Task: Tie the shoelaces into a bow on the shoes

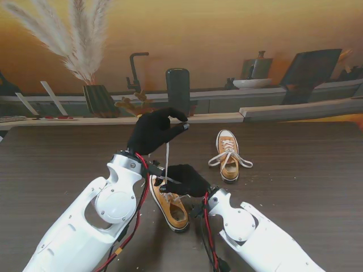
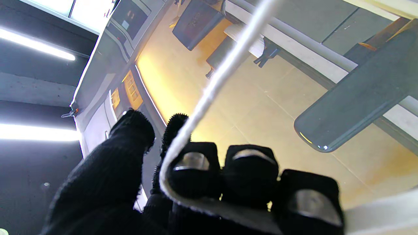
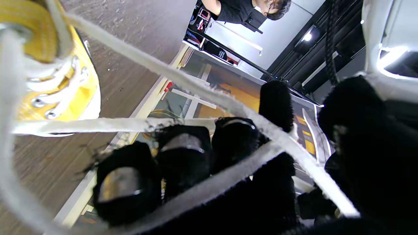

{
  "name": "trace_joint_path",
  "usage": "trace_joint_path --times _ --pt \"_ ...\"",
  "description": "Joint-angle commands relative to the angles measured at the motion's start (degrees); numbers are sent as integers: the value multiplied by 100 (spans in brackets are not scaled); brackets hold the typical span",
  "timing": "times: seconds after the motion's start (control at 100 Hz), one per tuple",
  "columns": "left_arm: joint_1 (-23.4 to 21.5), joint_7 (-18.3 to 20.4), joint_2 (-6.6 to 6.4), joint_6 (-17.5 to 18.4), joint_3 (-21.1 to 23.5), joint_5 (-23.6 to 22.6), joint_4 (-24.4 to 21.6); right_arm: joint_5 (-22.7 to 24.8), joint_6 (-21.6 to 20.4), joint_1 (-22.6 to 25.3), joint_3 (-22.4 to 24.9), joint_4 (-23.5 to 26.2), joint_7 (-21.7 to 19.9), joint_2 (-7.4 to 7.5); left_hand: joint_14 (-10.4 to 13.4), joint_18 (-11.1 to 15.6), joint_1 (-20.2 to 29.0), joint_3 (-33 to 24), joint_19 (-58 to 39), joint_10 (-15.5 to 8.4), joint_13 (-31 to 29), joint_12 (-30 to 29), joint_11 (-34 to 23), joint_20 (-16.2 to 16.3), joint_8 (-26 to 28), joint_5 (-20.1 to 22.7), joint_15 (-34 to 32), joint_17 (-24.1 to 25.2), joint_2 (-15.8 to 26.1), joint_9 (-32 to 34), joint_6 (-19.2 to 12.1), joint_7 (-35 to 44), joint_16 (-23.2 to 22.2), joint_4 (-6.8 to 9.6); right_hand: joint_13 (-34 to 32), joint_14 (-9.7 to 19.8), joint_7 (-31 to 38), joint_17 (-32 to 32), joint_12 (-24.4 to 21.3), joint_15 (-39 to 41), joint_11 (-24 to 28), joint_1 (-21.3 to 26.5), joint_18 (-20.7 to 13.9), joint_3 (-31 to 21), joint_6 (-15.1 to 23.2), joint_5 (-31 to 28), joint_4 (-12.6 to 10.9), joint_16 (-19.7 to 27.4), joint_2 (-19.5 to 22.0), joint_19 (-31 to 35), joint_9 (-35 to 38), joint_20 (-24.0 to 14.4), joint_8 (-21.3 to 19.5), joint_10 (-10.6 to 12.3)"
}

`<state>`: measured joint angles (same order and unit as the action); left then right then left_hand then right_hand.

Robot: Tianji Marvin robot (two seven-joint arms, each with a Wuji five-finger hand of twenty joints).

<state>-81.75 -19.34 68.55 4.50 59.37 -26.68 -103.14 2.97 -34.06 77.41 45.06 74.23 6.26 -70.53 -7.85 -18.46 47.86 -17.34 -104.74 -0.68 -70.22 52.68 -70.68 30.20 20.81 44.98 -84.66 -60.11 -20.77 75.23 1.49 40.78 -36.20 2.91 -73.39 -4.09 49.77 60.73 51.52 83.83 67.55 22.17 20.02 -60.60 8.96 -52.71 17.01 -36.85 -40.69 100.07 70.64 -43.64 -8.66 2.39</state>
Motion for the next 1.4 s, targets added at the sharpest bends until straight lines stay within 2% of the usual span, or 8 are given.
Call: trace_joint_path --times 0.0,0.21,0.41,0.65,0.84,1.06,1.23,1.39 --pt "111 34 80 24 -80 -42 97 -2 -42 -39 -34 2 -86 7 205 277 -57 -5 -501 -267 -272 104 42 -96 -47 121 82 -96 -116 126 -547 86 56 -99 -190 182 608 148 100 71 165 248 -139 8 408 -128 207 -74 -139 399 224 34 389 295" --pt "342 -65 171 30 -380 152 481 223 -129 -87 -102 -45 12 -3 206 -161 -164 -12 116 -315 -272 63 272 -482 -23 96 640 25 -47 -16 -585 106 135 -126 -185 184 1029 92 99 21 151 538 -137 -204 750 -693 143 -60 -327 310 266 60 240 305" --pt "588 -53 196 -46 -626 53 871 362 -149 -77 -102 -26 85 0 117 -265 -119 41 664 -270 65 -6 744 -446 56 -33 1375 755 -13 -326 -642 -44 -104 -116 -184 -13 1162 -462 97 -675 12 710 -53 -280 739 -896 94 174 -334 -201 40 -142 -741 288" --pt "760 399 127 32 -899 77 1080 288 -137 -92 -148 -6 -34 24 23 -72 -185 292 2904 62 2400 -800 3077 560 420 -721 3978 3434 358 -2143 -685 -910 -189 -19 -181 -27 1157 -582 135 -790 43 706 -64 -295 620 -865 51 212 -172 -255 -56 -236 -1021 308" --pt "727 1264 -112 -130 -882 -9 813 279 -135 -97 -163 -7 -22 14 127 435 -754 1167 5350 340 4444 -1801 4896 681 442 -1235 6017 5222 1148 -4360 -666 -1706 262 217 -187 -27 1115 -571 133 -794 50 709 -76 -285 607 -861 42 211 -159 -246 -56 -268 -1081 312" --pt "681 2032 -330 -71 -708 -78 578 236 -114 -91 -159 11 -46 17 570 704 -1165 1704 9009 39 6208 -3410 6607 -274 -29 -2063 8124 6365 1509 -6150 -640 -2817 1736 188 -187 -32 1086 -570 132 -789 56 715 -72 -280 610 -865 35 206 -152 -245 -58 -295 -1129 298" --pt "509 1683 -266 64 -579 14 546 215 -22 -34 -90 71 -15 16 768 864 -1074 1692 10163 -25 6614 -3714 6761 -798 -218 -2412 8328 6387 1595 -6522 -603 -3080 2130 240 -186 -37 1068 -573 130 -786 56 698 -63 -275 597 -855 34 204 -123 -248 -58 -308 -1143 296" --pt "-71 622 -122 106 -147 -304 280 245 235 104 59 210 145 -5 215 321 -666 1381 9372 388 5184 -3328 6164 -51 52 -1496 7793 5598 1410 -4894 -416 -2397 1719 442 -186 -81 999 -585 119 -765 51 714 -25 -289 534 -819 20 196 -100 -242 -45 -324 -1079 275"
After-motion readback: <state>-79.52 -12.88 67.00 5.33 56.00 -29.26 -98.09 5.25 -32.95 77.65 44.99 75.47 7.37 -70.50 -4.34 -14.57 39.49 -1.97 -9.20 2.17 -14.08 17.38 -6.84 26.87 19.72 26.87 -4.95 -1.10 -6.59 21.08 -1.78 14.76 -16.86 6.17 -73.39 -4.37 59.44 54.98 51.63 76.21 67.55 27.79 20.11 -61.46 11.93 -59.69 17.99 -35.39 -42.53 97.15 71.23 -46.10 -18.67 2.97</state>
